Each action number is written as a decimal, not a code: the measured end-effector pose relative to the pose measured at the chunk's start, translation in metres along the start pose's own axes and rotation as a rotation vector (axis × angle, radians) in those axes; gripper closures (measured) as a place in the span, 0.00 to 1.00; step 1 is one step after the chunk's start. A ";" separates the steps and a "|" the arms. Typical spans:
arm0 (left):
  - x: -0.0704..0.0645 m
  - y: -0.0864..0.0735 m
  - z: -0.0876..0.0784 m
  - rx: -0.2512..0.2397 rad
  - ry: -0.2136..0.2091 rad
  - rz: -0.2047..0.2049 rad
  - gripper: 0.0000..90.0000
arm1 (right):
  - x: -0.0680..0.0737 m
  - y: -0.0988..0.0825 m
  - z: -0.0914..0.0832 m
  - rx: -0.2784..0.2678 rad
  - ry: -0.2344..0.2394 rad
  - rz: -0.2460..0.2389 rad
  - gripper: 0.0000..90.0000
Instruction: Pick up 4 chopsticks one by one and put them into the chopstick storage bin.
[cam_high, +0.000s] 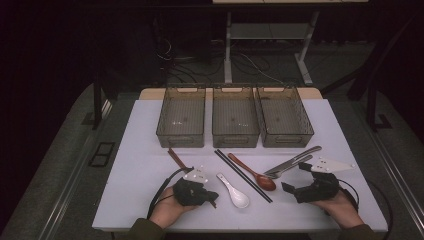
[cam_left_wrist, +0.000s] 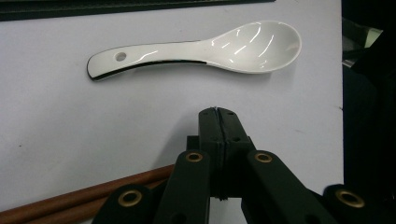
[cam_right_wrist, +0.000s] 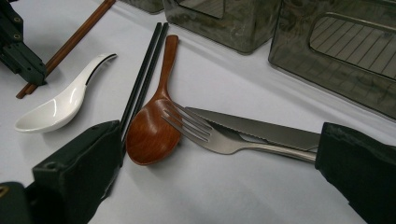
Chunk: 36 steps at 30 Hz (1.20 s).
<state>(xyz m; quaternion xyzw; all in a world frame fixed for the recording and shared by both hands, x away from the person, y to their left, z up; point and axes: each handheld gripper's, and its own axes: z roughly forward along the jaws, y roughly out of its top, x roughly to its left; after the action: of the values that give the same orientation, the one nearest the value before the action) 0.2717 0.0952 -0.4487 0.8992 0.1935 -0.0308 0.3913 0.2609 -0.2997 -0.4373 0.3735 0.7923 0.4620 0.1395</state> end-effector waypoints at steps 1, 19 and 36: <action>0.000 0.000 0.000 -0.001 0.000 -0.001 0.99 | 0.000 0.000 0.000 0.000 -0.001 0.001 0.01; -0.001 0.001 0.000 0.015 0.001 -0.005 0.99 | 0.000 0.000 0.000 0.001 -0.002 0.000 0.01; -0.006 0.003 -0.002 0.064 0.015 -0.002 0.99 | -0.001 0.000 -0.001 -0.006 -0.002 0.000 0.01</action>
<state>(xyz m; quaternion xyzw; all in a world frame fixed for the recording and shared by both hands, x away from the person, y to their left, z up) 0.2670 0.0934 -0.4439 0.9112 0.1962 -0.0304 0.3609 0.2610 -0.3005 -0.4372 0.3734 0.7909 0.4637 0.1414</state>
